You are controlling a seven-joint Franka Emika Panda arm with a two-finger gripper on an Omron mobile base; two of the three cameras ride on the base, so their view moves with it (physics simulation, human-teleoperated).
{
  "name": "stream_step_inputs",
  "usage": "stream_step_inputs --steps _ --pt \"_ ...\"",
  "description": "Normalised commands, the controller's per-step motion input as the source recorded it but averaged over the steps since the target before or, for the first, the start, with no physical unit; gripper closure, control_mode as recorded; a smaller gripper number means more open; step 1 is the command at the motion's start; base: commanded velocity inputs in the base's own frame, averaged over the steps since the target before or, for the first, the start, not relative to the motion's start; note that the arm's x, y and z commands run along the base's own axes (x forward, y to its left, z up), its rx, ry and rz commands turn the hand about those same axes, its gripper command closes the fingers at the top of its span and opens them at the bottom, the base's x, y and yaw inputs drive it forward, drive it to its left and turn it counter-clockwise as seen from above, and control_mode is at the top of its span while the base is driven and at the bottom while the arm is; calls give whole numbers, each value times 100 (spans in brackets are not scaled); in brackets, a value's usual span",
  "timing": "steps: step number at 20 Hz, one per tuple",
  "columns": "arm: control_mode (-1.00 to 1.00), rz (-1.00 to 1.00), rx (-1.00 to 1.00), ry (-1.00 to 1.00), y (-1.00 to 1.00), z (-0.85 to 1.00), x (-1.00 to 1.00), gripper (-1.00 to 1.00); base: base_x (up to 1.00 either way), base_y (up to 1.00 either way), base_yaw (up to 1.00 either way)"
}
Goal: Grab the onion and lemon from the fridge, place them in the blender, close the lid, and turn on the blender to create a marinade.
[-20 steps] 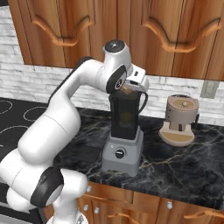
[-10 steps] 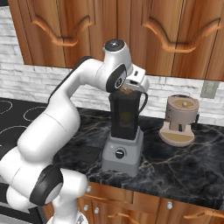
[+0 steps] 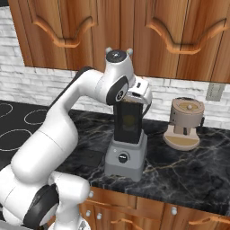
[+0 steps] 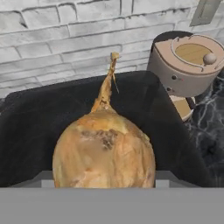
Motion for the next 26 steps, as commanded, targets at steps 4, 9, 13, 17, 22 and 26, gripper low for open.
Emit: stream_step_inputs --steps 4,9,13,17,22,26 --pt "-100 2 0 20 4 -74 0 -100 0 0 0" --pt "-100 2 0 12 3 -43 -4 -100 0 0 0" --pt "-100 1 0 0 0 -3 -14 -100 0 0 0" --pt "-100 0 0 -3 5 5 -21 -100 0 0 0" --pt "-100 0 0 -12 27 34 -65 -100 0 0 0" --pt "-100 0 0 -2 69 5 -100 -100 0 0 0"
